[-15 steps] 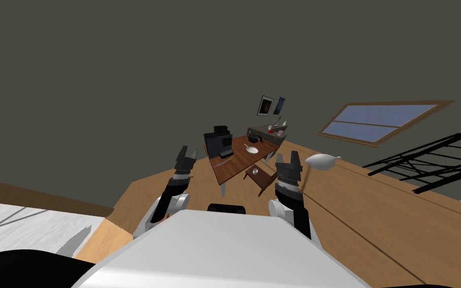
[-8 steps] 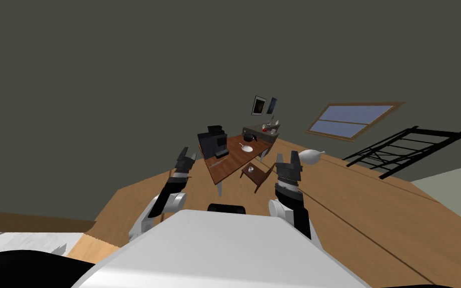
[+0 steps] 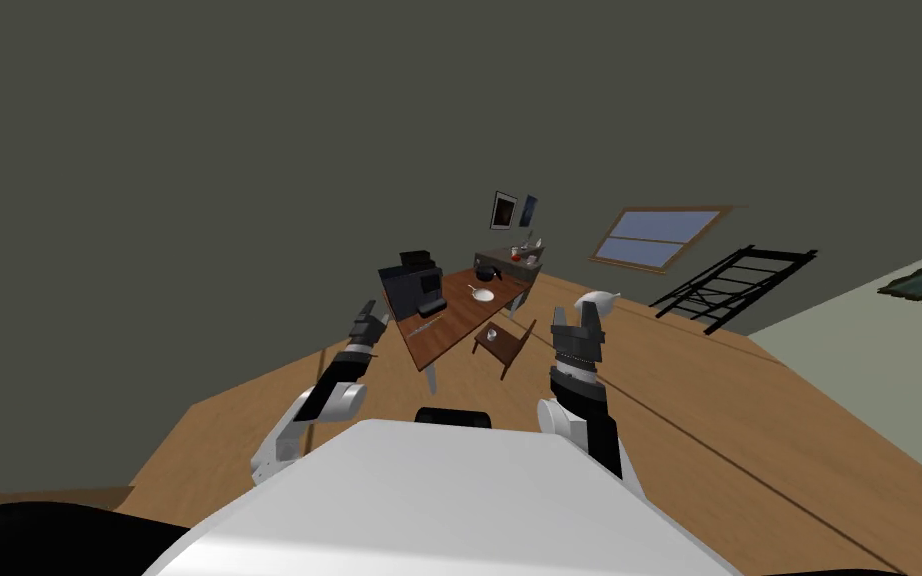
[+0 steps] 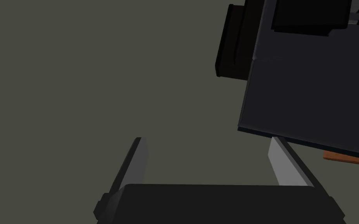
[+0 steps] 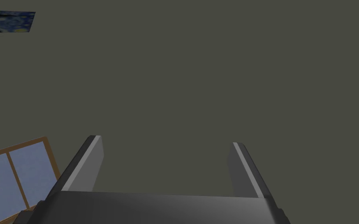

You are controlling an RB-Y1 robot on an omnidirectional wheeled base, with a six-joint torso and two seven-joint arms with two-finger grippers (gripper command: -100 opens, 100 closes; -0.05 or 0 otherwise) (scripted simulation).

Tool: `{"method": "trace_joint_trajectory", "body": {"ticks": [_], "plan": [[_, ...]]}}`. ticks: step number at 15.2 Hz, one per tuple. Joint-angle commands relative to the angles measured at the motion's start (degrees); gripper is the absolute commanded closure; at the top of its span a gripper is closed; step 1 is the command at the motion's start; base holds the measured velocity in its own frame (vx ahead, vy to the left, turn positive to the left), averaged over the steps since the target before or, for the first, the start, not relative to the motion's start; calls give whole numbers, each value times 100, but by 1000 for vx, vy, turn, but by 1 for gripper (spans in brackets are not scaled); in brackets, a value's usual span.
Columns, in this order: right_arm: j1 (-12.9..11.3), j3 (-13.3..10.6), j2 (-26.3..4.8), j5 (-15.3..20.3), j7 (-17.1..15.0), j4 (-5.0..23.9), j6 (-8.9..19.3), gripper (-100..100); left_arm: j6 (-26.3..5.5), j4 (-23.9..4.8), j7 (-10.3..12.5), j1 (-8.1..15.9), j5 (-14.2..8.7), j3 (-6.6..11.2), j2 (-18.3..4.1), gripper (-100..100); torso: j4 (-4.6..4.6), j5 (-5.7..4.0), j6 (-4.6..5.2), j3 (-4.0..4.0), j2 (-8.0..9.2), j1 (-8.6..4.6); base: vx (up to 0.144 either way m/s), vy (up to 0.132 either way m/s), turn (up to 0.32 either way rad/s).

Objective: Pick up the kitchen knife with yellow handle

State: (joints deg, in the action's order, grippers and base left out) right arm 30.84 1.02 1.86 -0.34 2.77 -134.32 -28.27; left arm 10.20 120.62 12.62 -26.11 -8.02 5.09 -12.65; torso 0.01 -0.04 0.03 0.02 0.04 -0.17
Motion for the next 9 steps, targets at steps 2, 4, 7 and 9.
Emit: {"method": "trace_joint_trajectory", "body": {"ticks": [2, 4, 7, 9], "plan": [[0, 0, 0, 0, 0, 0, 0, 0, -449, -180, 159, -9, -145, 157, -108, -100, 0, -1, 1, 0, 0, -3, 1, -63, -220], [1, 0, 0, 0, 0, 0, 0, 0, -686, -335, 271, 32, -258, 292, -188, -100, 0, -1, -4, 0, 0, -3, 6, -52, -105], [1, 0, 0, 0, 0, 0, 0, 0, -1003, -499, 383, 76, -373, 434, -265, -100, 0, -1, -3, 0, -1, -1, 9, -47, -151], [0, 0, 0, 0, 0, 0, 0, 0, -1146, -499, 383, 76, -373, 434, -265, -100, -1, 0, 0, -2, -3, 1, 13, -38, -165]]}}
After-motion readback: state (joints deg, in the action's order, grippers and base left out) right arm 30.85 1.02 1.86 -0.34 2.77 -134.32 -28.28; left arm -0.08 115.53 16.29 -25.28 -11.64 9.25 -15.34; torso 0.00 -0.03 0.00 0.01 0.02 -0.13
